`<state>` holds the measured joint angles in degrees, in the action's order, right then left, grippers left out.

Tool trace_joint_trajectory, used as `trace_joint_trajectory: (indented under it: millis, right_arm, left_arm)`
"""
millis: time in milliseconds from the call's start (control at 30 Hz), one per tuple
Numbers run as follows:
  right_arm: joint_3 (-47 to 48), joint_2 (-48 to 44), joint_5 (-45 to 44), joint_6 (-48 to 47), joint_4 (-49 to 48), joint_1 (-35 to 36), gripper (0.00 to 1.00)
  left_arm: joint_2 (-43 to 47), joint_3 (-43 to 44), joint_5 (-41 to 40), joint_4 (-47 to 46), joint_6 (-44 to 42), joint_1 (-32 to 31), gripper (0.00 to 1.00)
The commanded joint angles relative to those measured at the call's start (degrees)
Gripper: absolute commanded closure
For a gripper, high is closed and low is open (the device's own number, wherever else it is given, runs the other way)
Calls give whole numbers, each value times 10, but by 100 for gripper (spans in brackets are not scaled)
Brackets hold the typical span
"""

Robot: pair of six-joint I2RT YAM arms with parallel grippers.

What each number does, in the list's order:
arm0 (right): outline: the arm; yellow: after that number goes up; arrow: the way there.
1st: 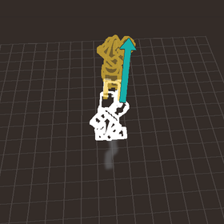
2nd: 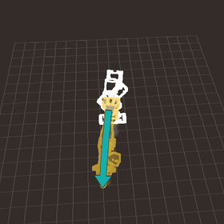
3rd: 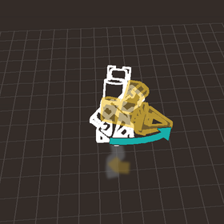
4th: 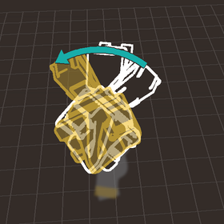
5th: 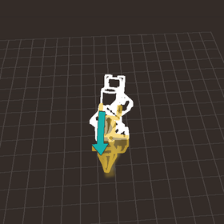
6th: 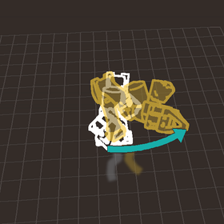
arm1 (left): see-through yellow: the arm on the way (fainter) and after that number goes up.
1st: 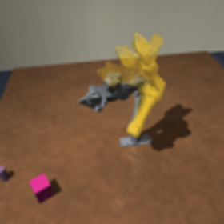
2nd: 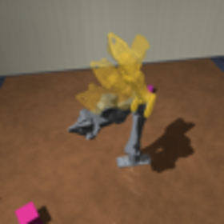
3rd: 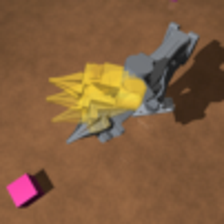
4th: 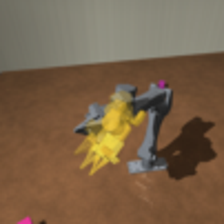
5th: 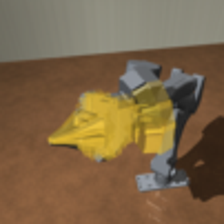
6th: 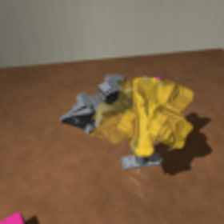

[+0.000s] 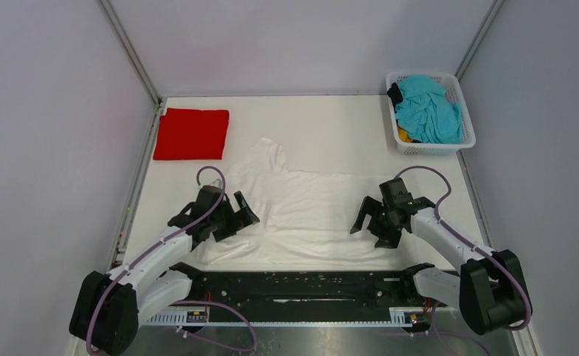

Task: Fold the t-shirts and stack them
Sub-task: Fold the flattened tshirt in 1/3 of the way, then grab the side of the flattened tshirt furthest away from the robot with both arms

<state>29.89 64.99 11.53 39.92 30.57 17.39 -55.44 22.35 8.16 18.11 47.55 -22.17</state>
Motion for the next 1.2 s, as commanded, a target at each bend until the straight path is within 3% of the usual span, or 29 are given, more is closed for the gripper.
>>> trace_joint_trajectory:
  millis: [0, 133, 267, 500, 600, 900, 1100, 1167]
  right_arm:
    - [36, -19, -57, -25, 52, 6, 1]
    - [89, -55, -89, -43, 32, 5, 1]
    - [109, -70, -119, -42, -14, 5, 0]
    - [122, -65, -209, -58, -2, 4, 1]
    - [118, -63, -225, -72, -5, 3, 1]
    - [106, -45, -227, -90, -13, -3, 0]
    - [103, -37, -220, -96, -15, -5, 1]
    - [103, -35, -219, -97, -16, -6, 1]
  left_arm:
    - [32, 52, -42, 66, -24, 0, 1]
    - [35, 106, -59, 70, -46, 0, 1]
    - [-33, 182, -87, 41, -72, 0, 1]
    - [-297, 434, -147, 110, -168, 2, 1]
    - [-429, 557, -134, 97, -215, 11, 1]
    - [-772, 964, -108, 220, -302, 35, 1]
    - [-862, 1055, -119, 239, -324, 35, 2]
    - [-869, 1054, -115, 250, -320, 35, 6]
